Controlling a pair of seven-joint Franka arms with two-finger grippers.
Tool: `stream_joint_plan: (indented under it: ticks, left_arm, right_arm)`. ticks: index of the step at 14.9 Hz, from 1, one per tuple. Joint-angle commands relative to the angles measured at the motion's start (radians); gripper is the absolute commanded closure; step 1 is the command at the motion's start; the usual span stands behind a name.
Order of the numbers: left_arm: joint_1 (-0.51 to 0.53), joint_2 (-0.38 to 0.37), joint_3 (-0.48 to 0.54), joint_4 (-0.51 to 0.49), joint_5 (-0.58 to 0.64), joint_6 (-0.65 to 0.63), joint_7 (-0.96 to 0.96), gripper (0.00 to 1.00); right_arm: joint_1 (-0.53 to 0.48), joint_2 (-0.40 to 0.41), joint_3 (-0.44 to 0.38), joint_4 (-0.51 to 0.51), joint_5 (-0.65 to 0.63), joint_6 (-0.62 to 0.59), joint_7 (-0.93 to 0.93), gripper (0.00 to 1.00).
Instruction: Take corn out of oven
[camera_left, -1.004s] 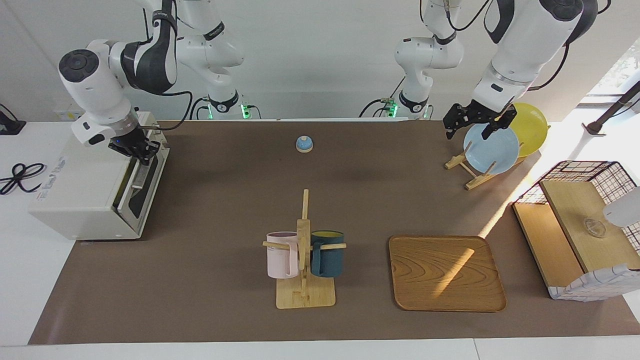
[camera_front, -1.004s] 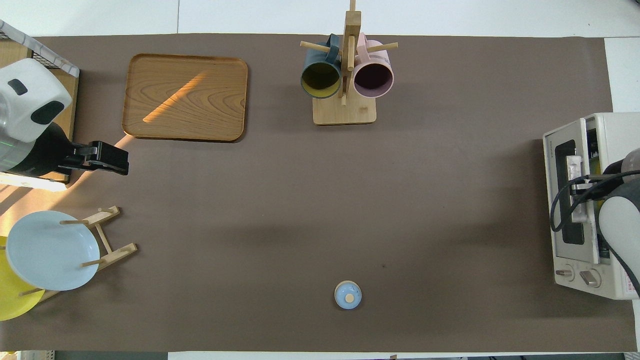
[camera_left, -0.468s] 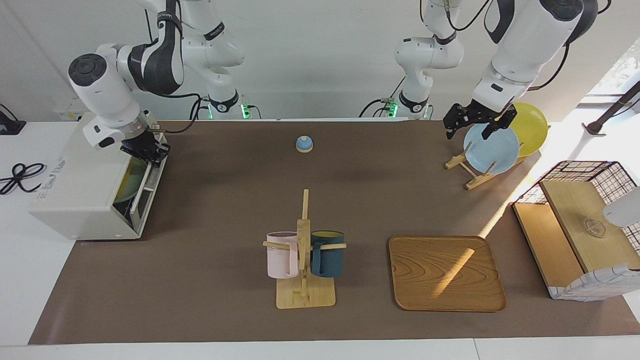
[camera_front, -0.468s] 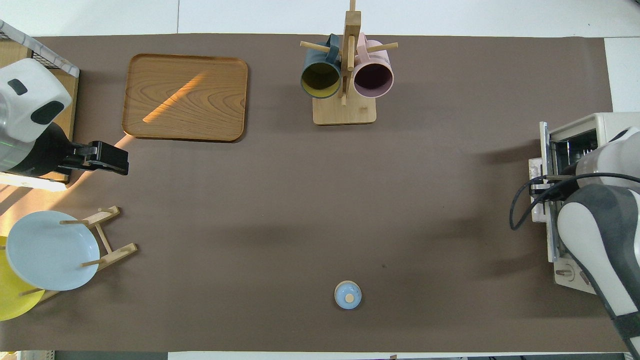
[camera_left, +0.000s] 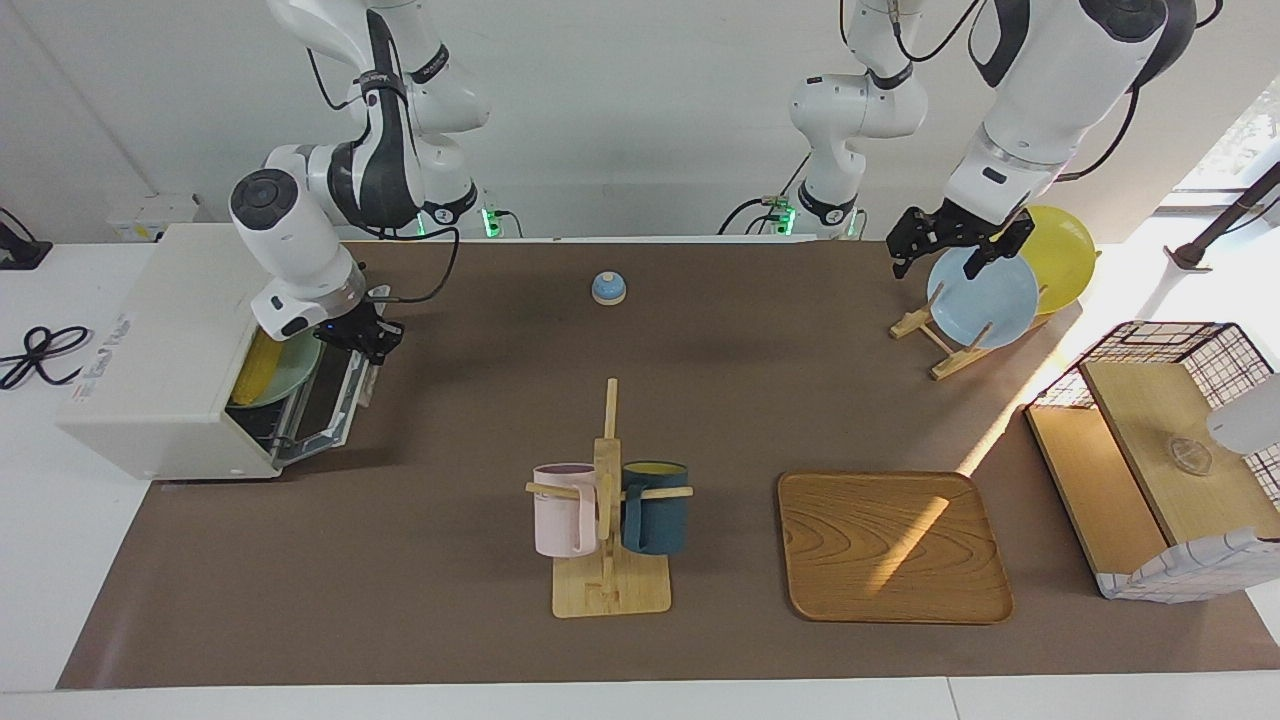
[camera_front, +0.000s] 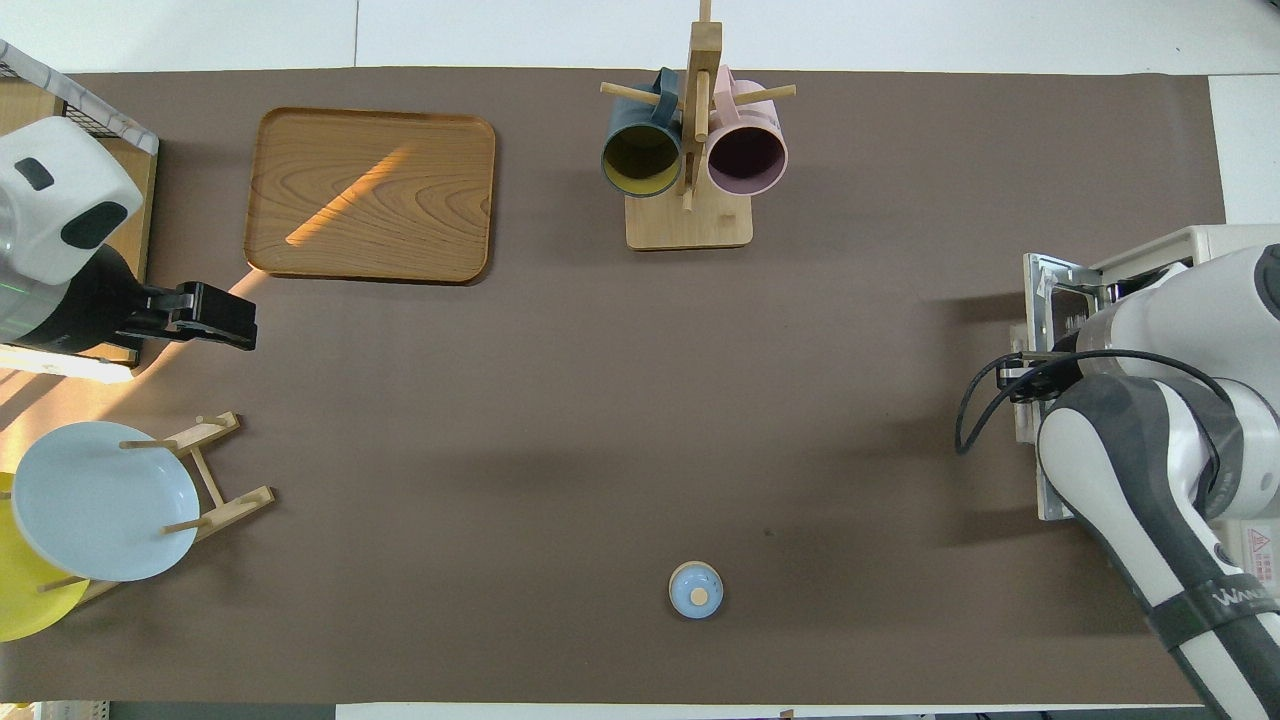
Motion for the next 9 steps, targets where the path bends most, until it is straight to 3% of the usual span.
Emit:
stream_joint_plan:
  ticks: [1,9]
  left_arm:
    - [0.012,-0.022,-0.003,-0.023,-0.011,-0.001,0.007,0.0]
    - [0.012,-0.022,-0.003,-0.021,-0.011,0.001,0.007,0.0]
  right_arm:
    - [-0.047,0.034,-0.026,-0.052,-0.053,0.109,-0.012,1.0]
    - [0.013,0.06,-0.026,-0.09,-0.05,0.169,0.026,1.0]
